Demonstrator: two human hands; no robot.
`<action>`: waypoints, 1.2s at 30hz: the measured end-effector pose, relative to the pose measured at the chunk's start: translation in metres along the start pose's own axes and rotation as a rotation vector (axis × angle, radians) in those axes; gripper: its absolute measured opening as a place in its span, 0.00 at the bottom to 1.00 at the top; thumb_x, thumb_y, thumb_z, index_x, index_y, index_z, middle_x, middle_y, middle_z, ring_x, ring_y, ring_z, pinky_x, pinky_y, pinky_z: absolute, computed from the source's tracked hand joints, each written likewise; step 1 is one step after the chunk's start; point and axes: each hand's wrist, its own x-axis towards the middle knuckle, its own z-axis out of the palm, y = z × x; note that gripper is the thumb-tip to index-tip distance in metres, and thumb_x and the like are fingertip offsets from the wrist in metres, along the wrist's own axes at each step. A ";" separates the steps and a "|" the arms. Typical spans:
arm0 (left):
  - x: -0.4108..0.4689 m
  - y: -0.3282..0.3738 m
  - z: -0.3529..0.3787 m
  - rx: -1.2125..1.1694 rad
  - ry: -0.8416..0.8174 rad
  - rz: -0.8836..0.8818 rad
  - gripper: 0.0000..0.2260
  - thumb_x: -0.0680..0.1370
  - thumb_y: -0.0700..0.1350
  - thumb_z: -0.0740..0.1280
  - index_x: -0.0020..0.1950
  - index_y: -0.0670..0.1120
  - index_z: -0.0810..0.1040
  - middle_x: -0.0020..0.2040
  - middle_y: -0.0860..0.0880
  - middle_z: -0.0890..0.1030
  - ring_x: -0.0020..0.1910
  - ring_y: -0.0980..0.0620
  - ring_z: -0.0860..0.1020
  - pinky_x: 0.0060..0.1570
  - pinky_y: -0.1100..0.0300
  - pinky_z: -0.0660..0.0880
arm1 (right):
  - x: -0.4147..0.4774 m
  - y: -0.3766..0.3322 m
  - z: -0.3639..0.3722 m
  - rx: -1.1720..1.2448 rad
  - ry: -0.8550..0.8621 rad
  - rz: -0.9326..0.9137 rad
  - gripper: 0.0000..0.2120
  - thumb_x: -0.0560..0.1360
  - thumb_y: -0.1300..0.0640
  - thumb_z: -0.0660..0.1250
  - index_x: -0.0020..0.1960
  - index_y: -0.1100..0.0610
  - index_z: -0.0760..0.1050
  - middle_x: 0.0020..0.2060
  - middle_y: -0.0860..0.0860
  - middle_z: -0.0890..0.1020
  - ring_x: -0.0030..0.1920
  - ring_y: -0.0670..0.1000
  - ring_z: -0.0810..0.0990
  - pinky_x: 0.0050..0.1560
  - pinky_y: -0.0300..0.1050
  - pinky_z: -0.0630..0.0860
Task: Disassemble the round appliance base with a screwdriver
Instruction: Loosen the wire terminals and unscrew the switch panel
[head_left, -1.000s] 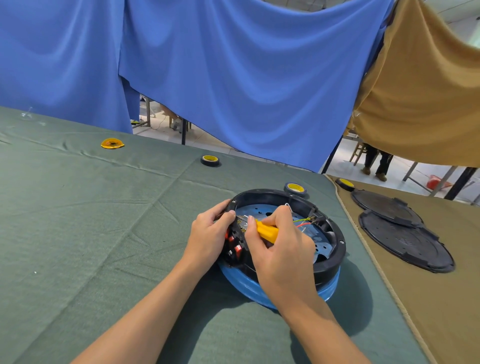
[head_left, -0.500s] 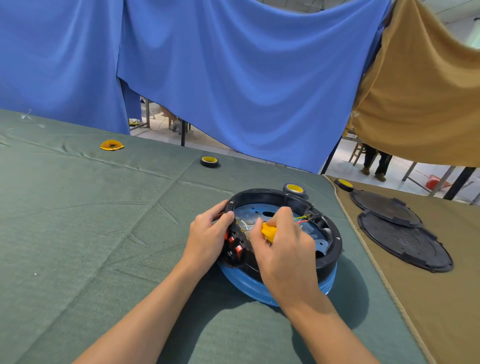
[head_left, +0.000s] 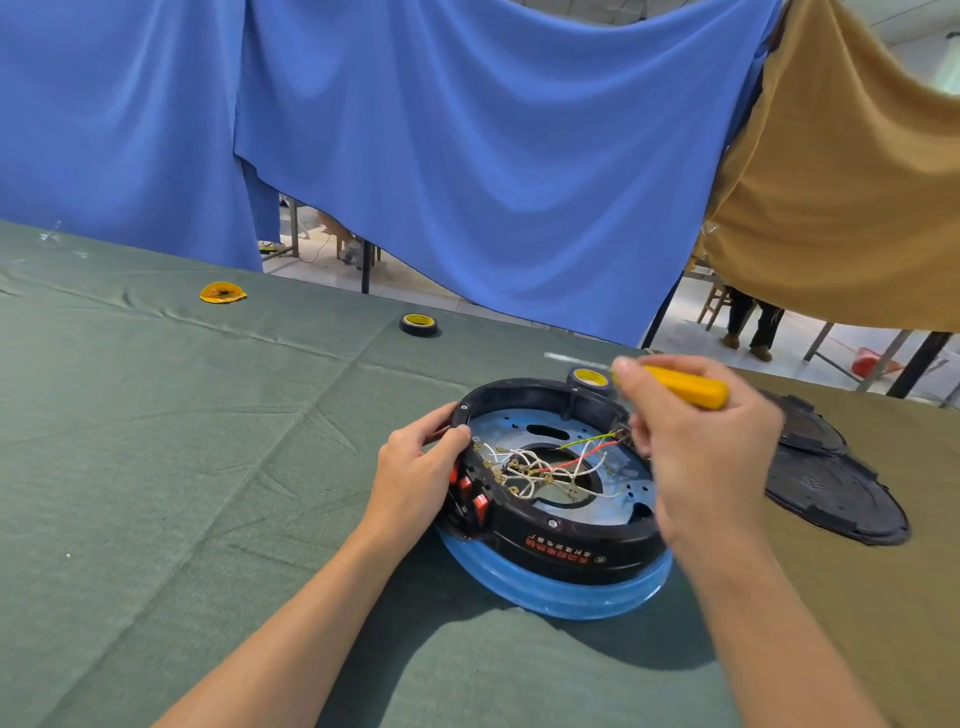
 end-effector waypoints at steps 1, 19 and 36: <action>0.000 0.001 0.000 -0.003 0.003 -0.008 0.16 0.75 0.46 0.64 0.42 0.69 0.82 0.44 0.54 0.85 0.47 0.52 0.83 0.50 0.56 0.79 | 0.011 -0.005 -0.006 0.104 -0.012 0.058 0.05 0.68 0.59 0.77 0.37 0.54 0.81 0.29 0.51 0.81 0.27 0.48 0.76 0.26 0.39 0.71; 0.000 0.008 -0.008 -0.077 -0.062 -0.153 0.14 0.70 0.44 0.65 0.43 0.61 0.86 0.41 0.50 0.86 0.38 0.55 0.83 0.38 0.63 0.80 | 0.040 0.001 0.004 -0.036 -0.724 0.609 0.09 0.79 0.56 0.64 0.44 0.59 0.69 0.31 0.52 0.73 0.24 0.47 0.67 0.23 0.37 0.65; -0.003 0.013 -0.008 -0.086 -0.086 -0.237 0.13 0.76 0.39 0.64 0.49 0.53 0.85 0.42 0.42 0.85 0.37 0.49 0.81 0.34 0.59 0.79 | 0.021 0.018 0.041 -0.814 -1.077 0.210 0.04 0.72 0.54 0.73 0.41 0.53 0.82 0.33 0.50 0.80 0.34 0.50 0.76 0.33 0.42 0.70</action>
